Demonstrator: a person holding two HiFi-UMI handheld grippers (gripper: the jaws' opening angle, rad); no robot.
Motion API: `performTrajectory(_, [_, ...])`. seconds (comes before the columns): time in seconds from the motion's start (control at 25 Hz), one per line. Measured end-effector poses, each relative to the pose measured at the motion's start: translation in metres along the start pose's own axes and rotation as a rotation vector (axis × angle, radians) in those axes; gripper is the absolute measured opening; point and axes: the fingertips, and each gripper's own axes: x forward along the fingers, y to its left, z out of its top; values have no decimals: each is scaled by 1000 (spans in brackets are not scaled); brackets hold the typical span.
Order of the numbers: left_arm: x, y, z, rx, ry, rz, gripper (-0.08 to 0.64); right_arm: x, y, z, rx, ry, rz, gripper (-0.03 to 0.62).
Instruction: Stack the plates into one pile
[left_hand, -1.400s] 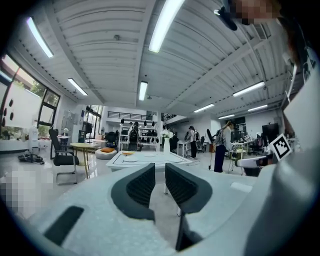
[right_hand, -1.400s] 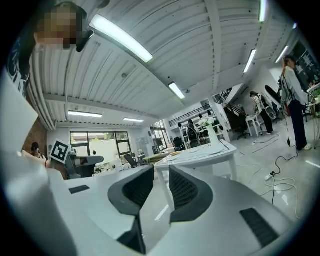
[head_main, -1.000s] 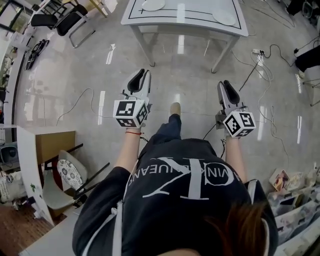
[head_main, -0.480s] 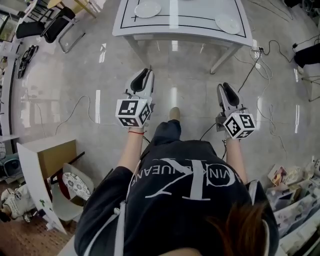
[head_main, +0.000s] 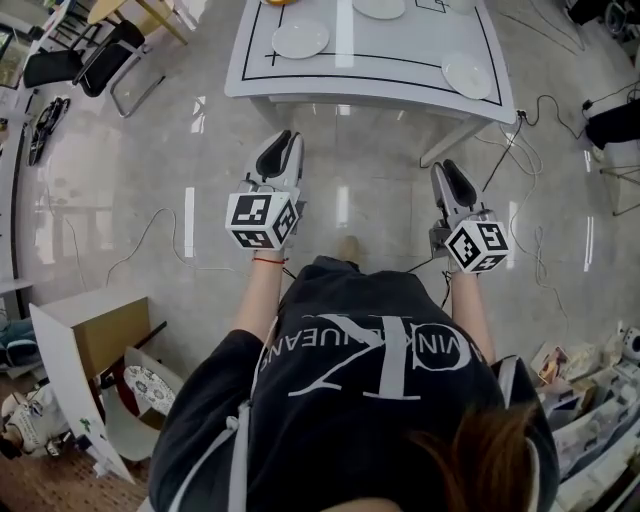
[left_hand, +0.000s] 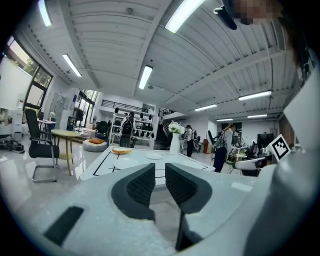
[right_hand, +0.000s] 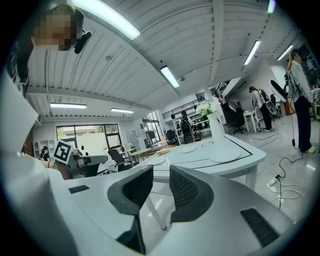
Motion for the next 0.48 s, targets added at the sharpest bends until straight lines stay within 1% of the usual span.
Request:
performTrajectory(0.12, [11, 8, 10, 13, -16, -7, 69, 15, 2, 7, -1, -17, 9, 104])
performTrajectory(0.28, [13, 12, 16, 11, -21, -8, 69, 17, 1, 4, 5, 2, 0, 104])
performTrajectory(0.36, [13, 13, 11, 5, -1, -10, 69, 14, -3, 2, 19, 12, -16, 104])
performTrajectory(0.48, [21, 12, -7, -3, 52, -19, 69, 14, -12, -3, 38, 26, -41, 104])
